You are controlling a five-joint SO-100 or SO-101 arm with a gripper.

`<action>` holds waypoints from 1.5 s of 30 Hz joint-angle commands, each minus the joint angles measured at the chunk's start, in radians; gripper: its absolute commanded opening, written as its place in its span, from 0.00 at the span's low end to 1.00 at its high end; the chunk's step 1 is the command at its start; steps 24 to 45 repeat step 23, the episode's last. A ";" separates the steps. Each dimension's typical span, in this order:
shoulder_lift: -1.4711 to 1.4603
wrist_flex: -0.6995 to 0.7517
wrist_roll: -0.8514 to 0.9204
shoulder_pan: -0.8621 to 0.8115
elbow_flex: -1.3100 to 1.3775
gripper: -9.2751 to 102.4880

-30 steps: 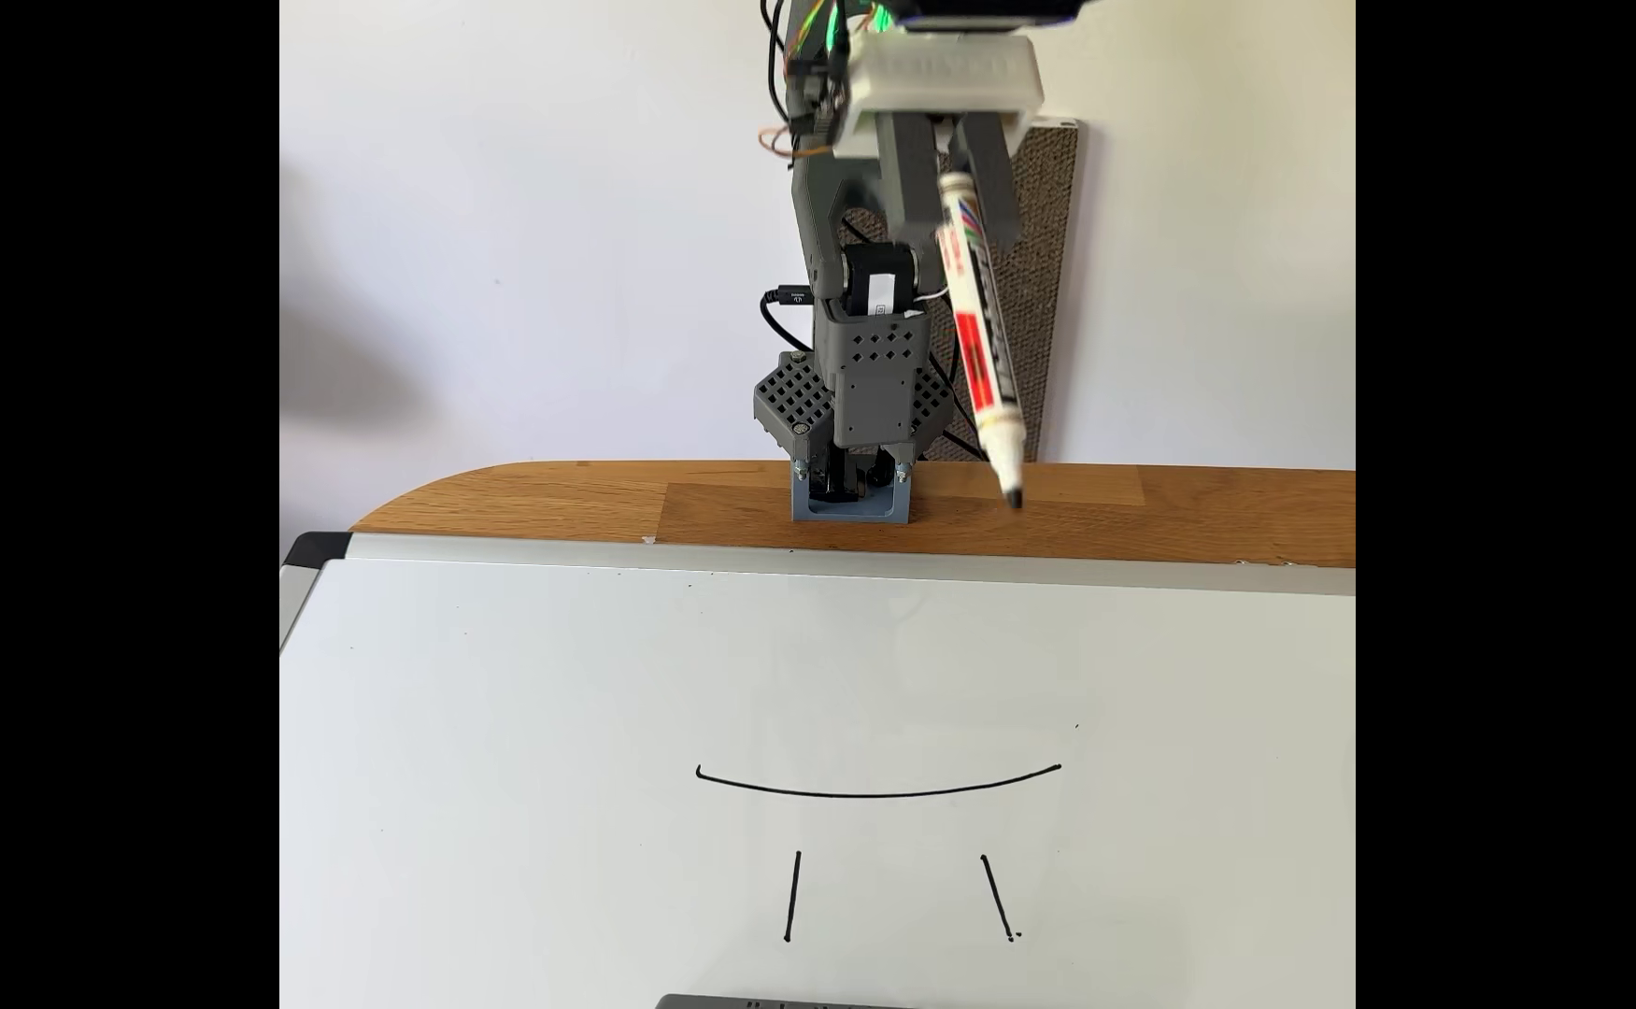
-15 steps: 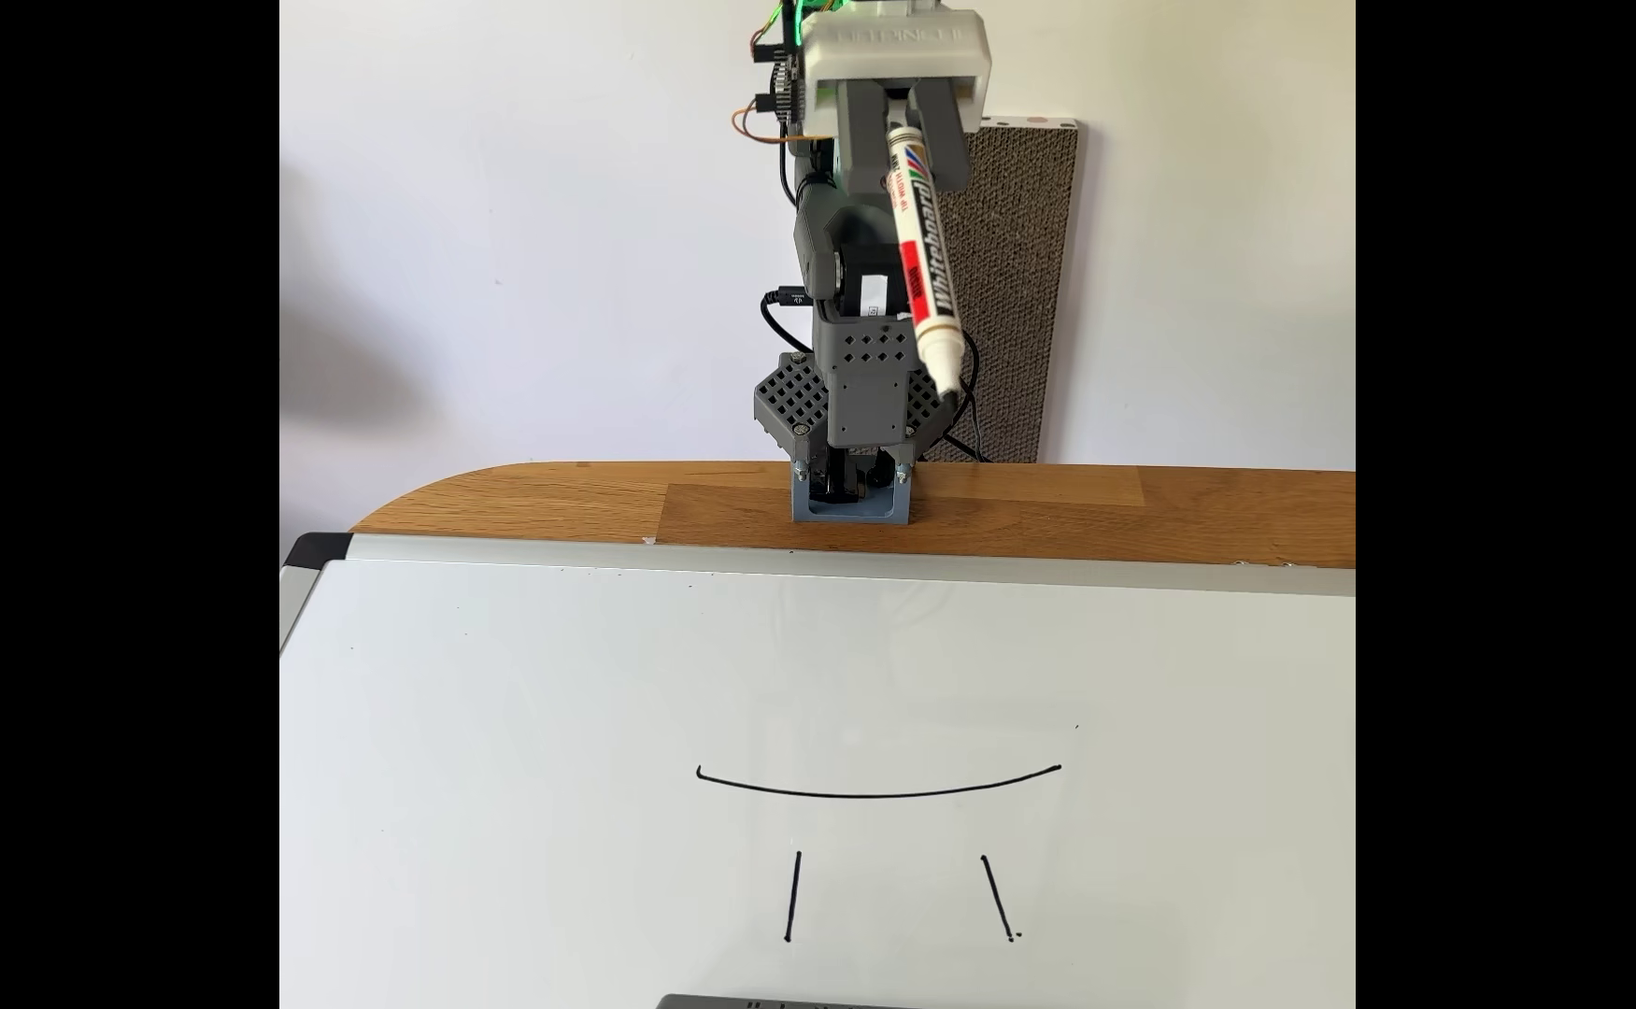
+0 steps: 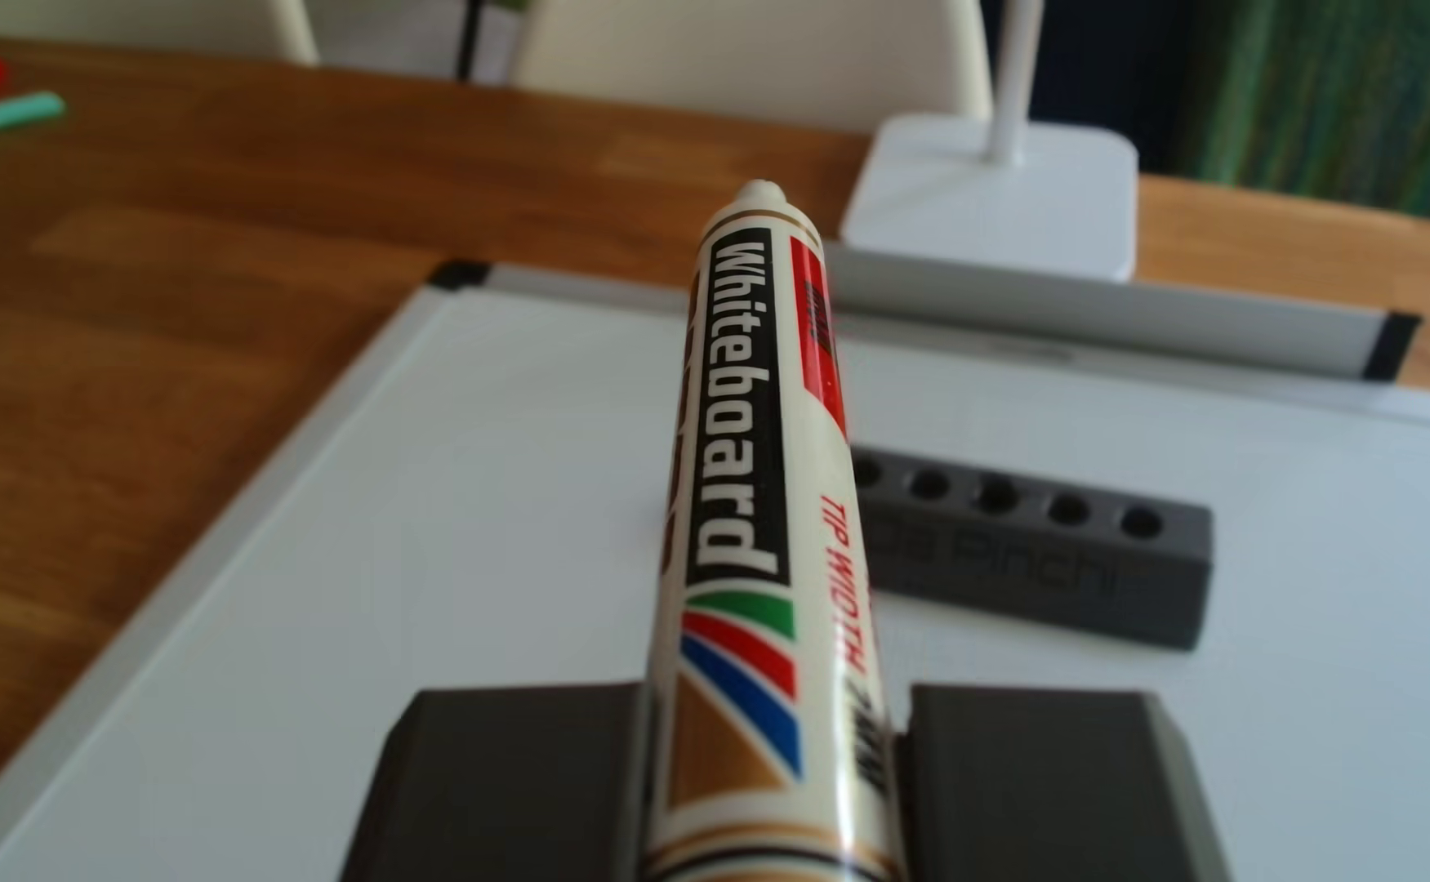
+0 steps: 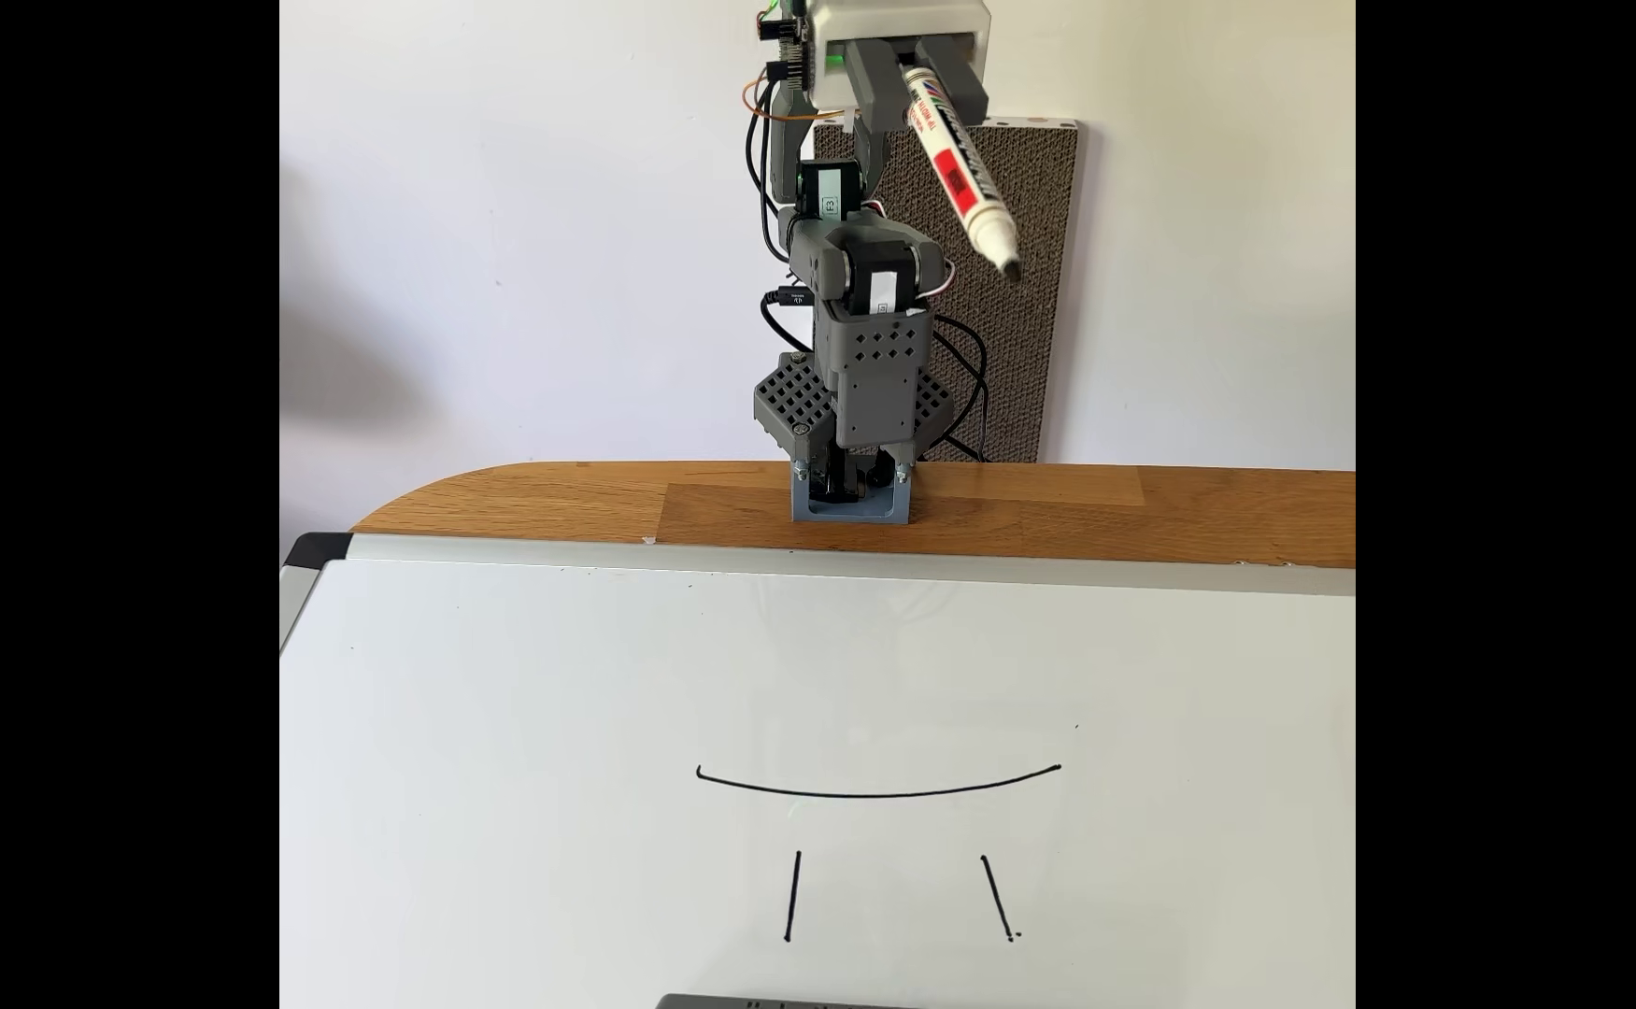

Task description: Draw a face

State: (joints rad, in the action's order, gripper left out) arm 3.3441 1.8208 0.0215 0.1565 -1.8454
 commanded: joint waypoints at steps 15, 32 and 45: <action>0.063 -0.008 -0.003 -0.006 0.002 0.07; 0.064 -0.005 -0.003 -0.006 0.003 0.08; 0.064 -0.005 -0.003 -0.006 0.003 0.08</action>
